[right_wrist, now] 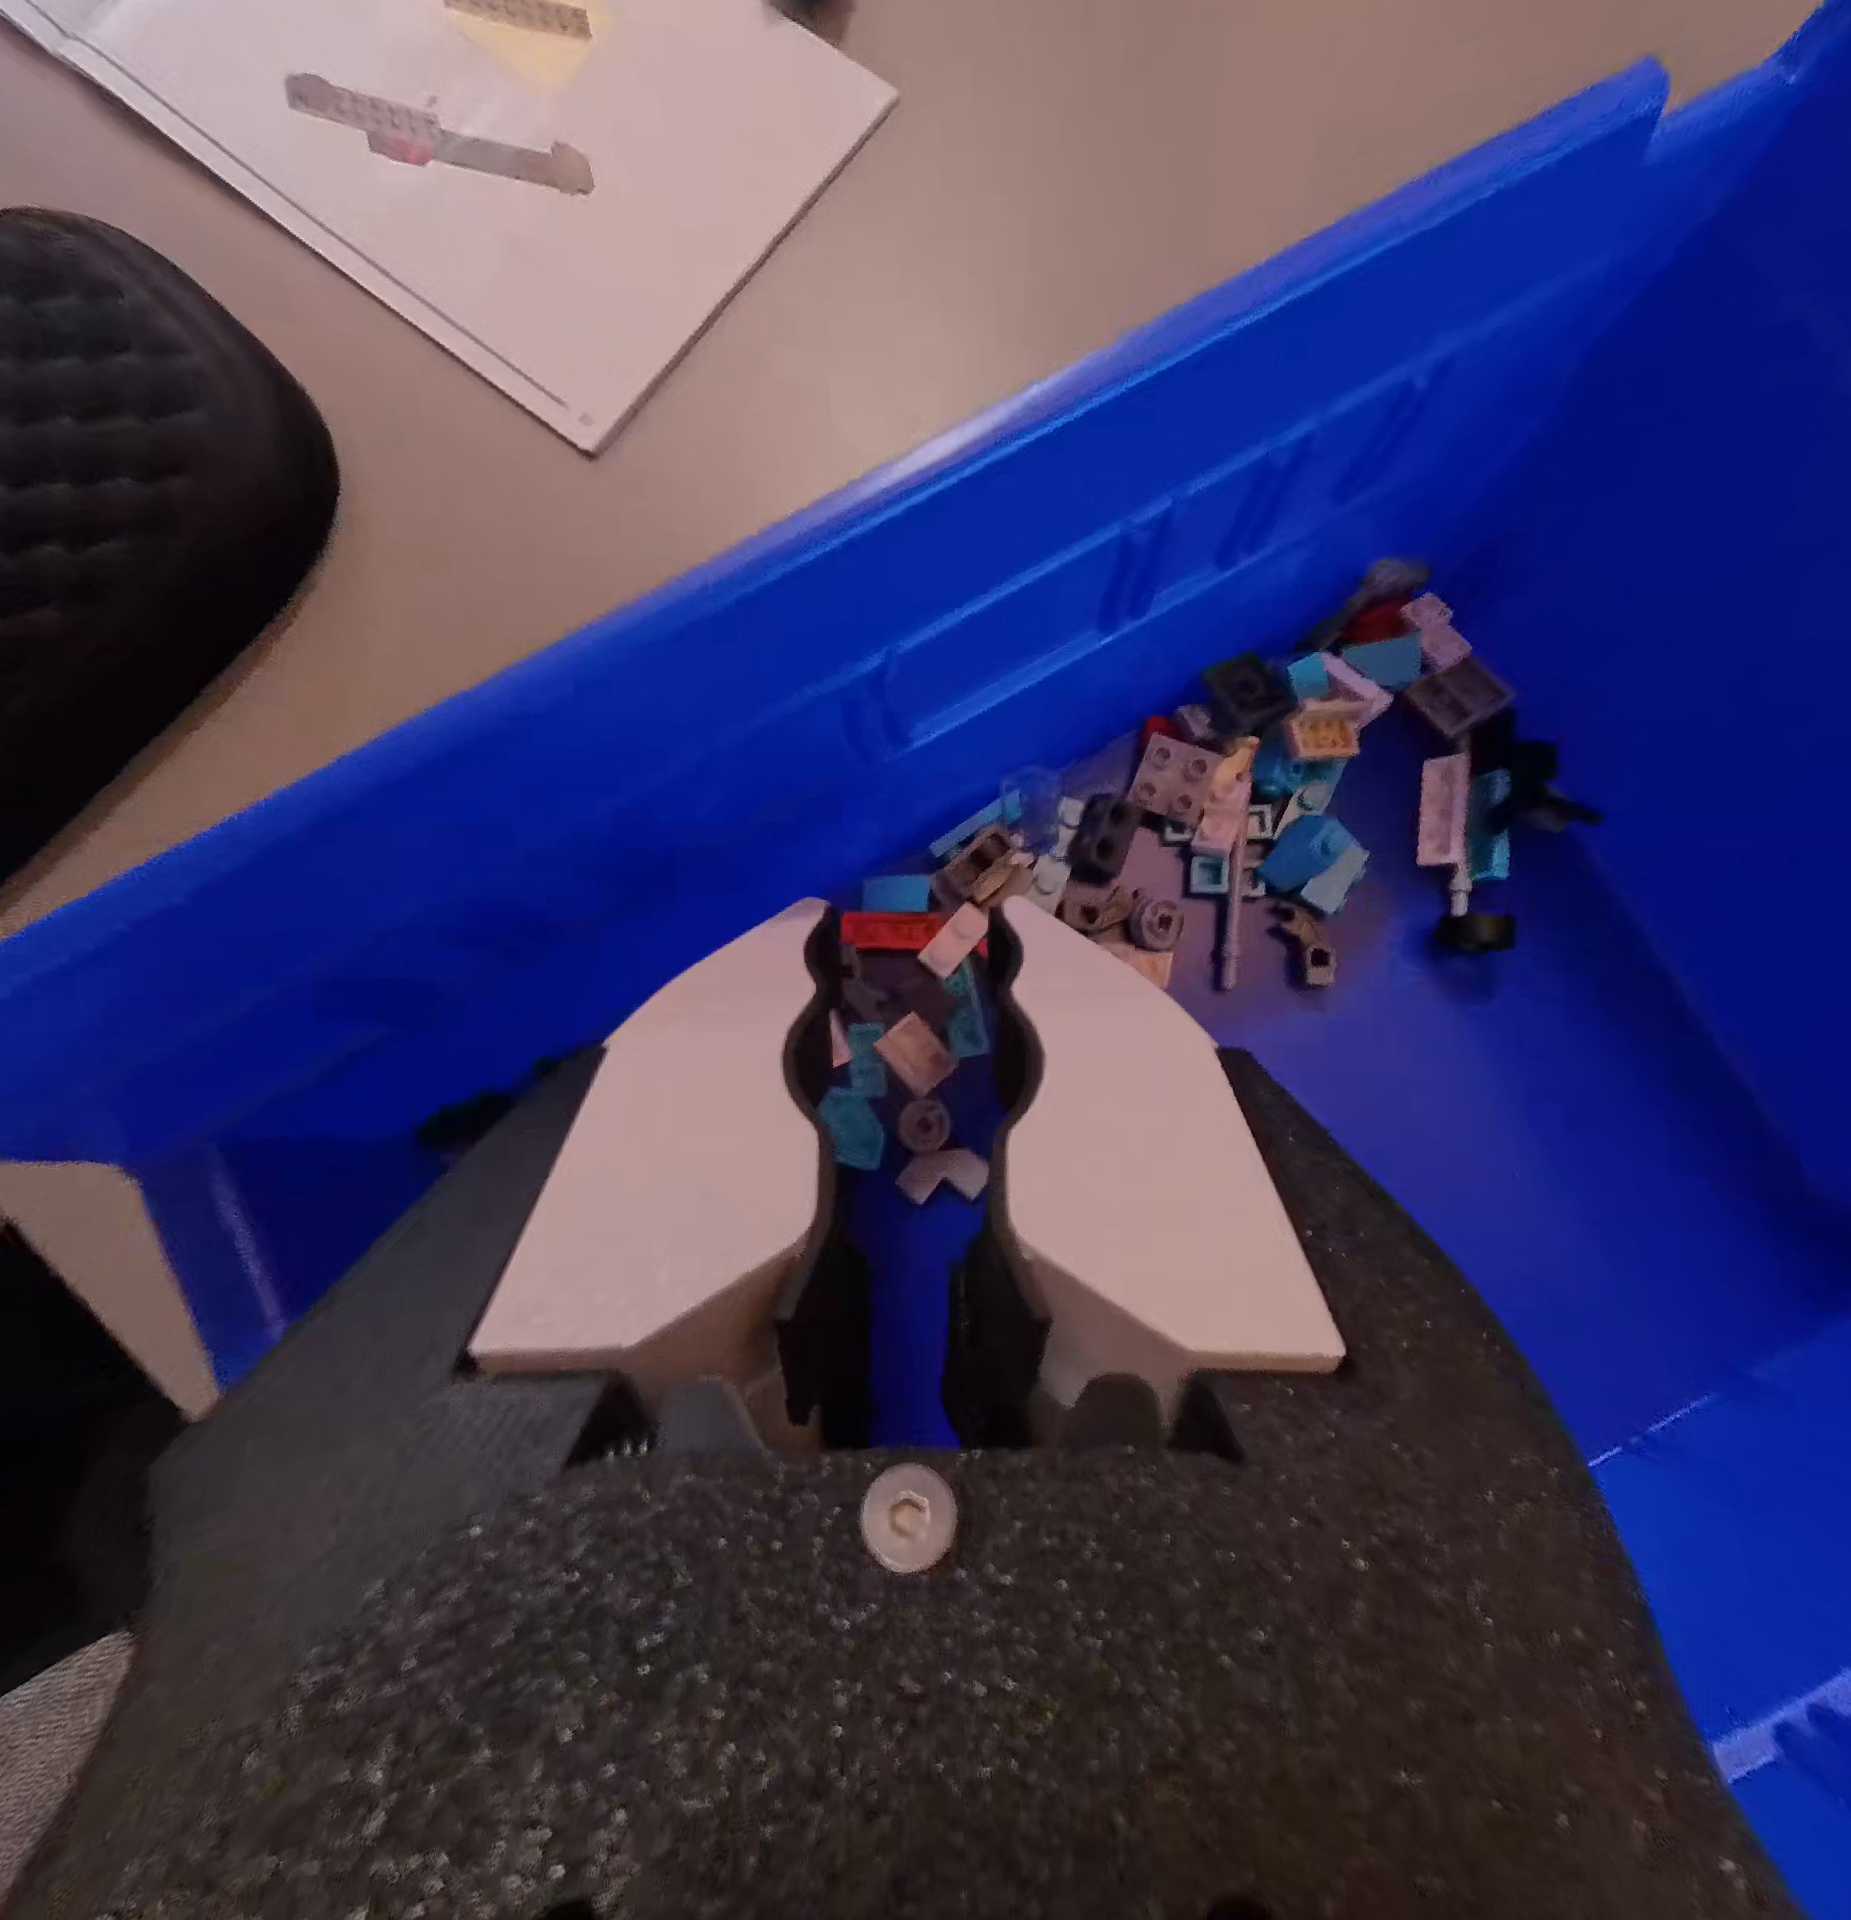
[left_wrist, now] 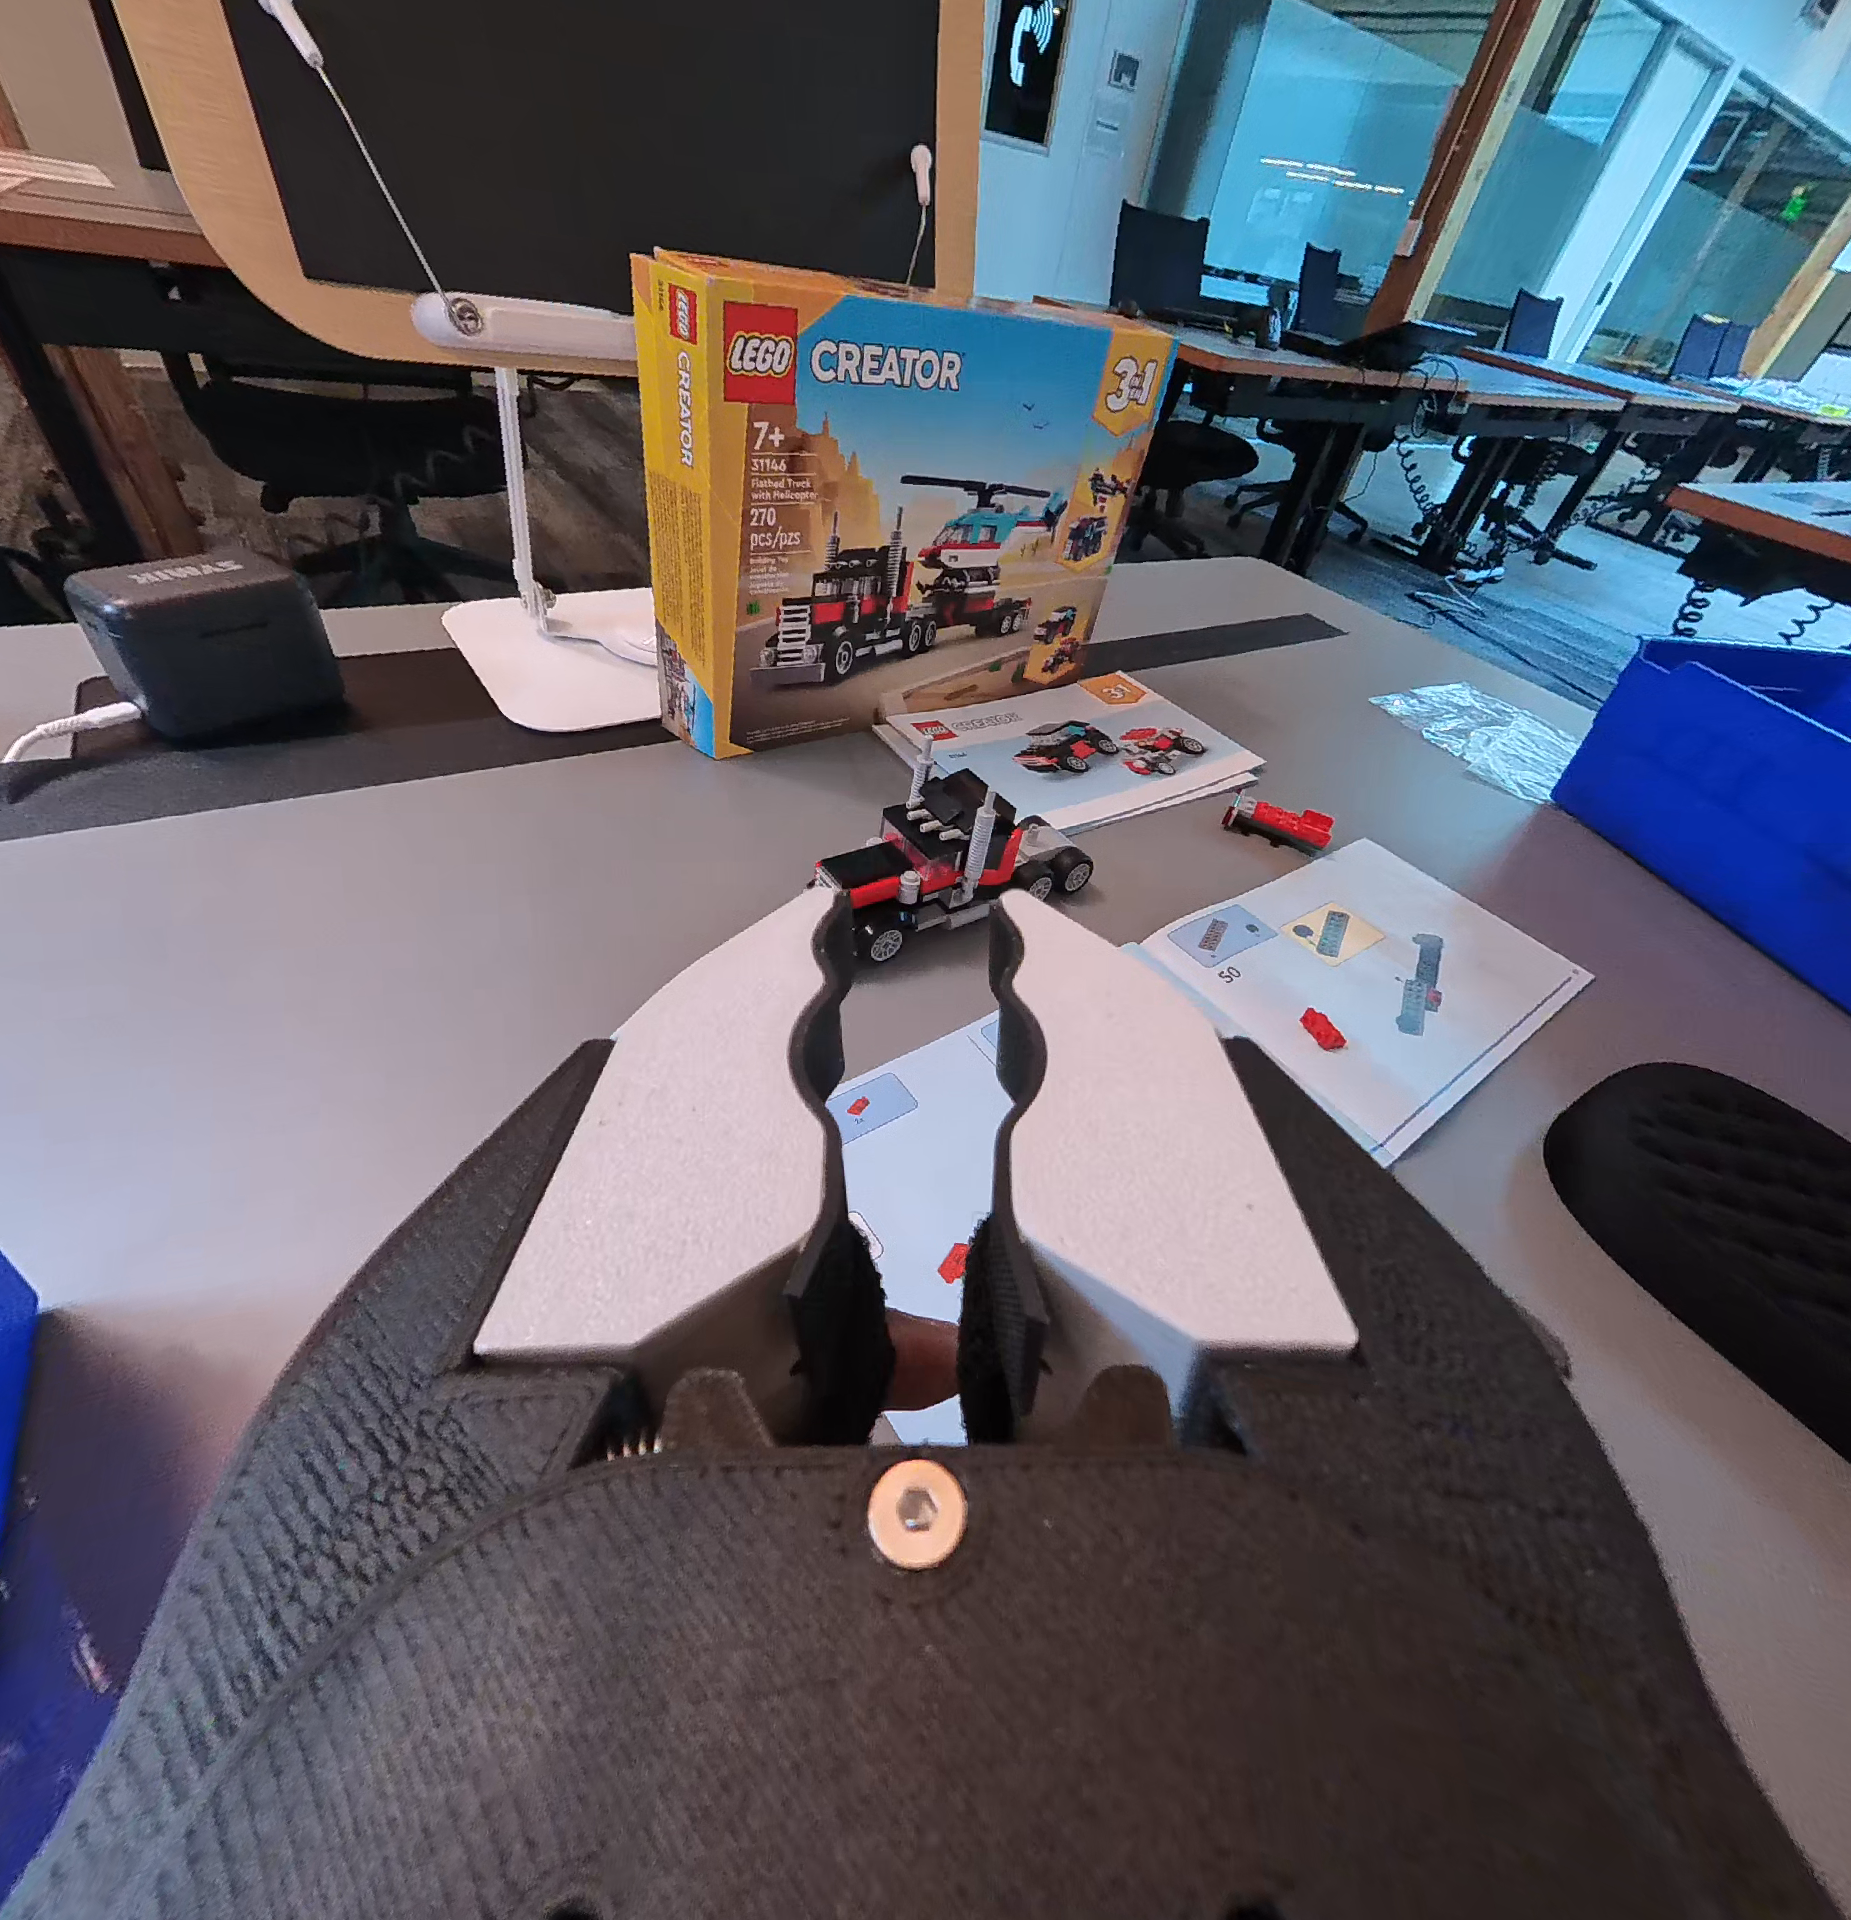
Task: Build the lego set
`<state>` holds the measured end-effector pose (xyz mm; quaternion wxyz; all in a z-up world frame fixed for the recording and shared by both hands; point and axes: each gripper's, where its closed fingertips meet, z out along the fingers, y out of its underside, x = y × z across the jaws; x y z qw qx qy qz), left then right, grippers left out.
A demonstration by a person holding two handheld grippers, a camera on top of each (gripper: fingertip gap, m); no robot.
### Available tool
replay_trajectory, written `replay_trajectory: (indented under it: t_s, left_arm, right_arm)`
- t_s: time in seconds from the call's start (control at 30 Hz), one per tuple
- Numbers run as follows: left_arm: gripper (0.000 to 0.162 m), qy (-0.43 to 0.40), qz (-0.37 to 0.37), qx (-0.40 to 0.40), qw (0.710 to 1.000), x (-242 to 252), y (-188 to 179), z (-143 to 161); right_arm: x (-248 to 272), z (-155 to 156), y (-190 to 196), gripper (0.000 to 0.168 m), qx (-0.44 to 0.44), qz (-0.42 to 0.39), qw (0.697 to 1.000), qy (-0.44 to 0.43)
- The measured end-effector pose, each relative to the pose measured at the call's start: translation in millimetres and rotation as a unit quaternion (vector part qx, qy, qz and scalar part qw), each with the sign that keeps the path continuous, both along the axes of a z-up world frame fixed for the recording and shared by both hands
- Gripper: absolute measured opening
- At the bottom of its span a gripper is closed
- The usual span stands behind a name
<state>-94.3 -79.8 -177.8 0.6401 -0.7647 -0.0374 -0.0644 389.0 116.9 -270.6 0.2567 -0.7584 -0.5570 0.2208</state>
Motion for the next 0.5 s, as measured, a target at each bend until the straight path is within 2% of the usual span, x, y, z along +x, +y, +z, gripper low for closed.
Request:
replay_trajectory:
  t_s: [0.13, 0.2, 0.23, 0.3, 0.33, 0.5]
  left_arm:
    - [0.025, 0.003, -0.001, -0.006, 1.000, 0, 0, -3]
    - [0.025, 0.003, 0.001, -0.005, 1.000, -2, -1, -3]
    - [0.025, 0.000, 0.002, -0.004, 1.000, -2, -1, -3]
    - [0.025, -0.006, 0.003, -0.003, 1.000, -2, -1, -6]
    - [0.025, -0.007, 0.004, -0.004, 1.000, -2, -2, -7]
    - [0.025, -0.004, 0.010, -0.017, 1.000, -6, -6, -15]
  right_arm:
    - [-10, -9, 17, 0.018, 0.015, 0.000, 1.000, -0.007]
    - [-11, -19, 22, 0.019, 0.011, -0.004, 1.000, -0.029]
    - [-11, -24, 20, 0.020, 0.001, -0.001, 0.999, -0.038]
    - [-12, -27, 14, 0.015, -0.015, 0.006, 0.999, -0.032]
    - [-6, -31, 10, 0.010, -0.019, 0.012, 0.998, -0.055]
    - [24, -32, -22, 0.014, -0.061, 0.023, 0.988, -0.139]
